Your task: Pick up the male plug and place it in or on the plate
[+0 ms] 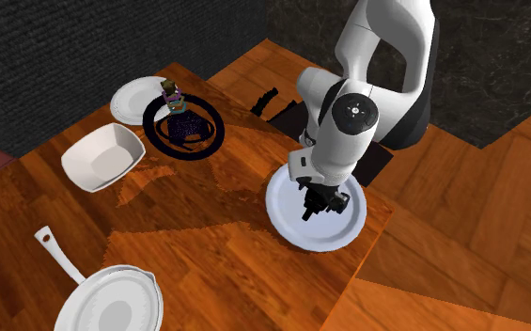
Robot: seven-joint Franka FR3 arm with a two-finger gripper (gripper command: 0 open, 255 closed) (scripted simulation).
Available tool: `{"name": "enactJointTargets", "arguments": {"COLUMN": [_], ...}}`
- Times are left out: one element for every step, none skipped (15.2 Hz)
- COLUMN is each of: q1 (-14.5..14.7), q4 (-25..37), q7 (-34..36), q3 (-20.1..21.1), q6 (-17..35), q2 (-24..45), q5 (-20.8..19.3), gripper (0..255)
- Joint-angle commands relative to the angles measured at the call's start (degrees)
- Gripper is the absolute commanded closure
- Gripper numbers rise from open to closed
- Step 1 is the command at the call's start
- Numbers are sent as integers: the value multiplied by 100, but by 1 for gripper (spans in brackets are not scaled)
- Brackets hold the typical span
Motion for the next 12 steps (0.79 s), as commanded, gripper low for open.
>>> {"name": "enactJointTargets", "arguments": {"q1": [-1, -10, -19, -29, -37, -36, -36, -36, -36, -36, -36, -36], "q4": [-1, 155, 317, 486, 624, 624, 623, 623, 624, 624, 624, 624], "q7": [-3, 0, 3, 7, 11, 11, 11, 11, 11, 11, 11, 11], "q3": [-2, -41, -80, -116, -143, -144, -144, -144, -144, -144, -144, -144], "q6": [2, -210, -416, -619, -776, -776, -776, -776, -776, -776, -776, -776], "q2": [1, -54, -98, -132, -151, -151, -152, -152, -151, -151, -151, -151], "q5": [-1, -29, -57, -84, -106, -106, -106, -106, -106, -106, -106, -106], "gripper": [0, 0, 0, 0, 0, 0, 0, 0, 0, 0, 0, 0]}}
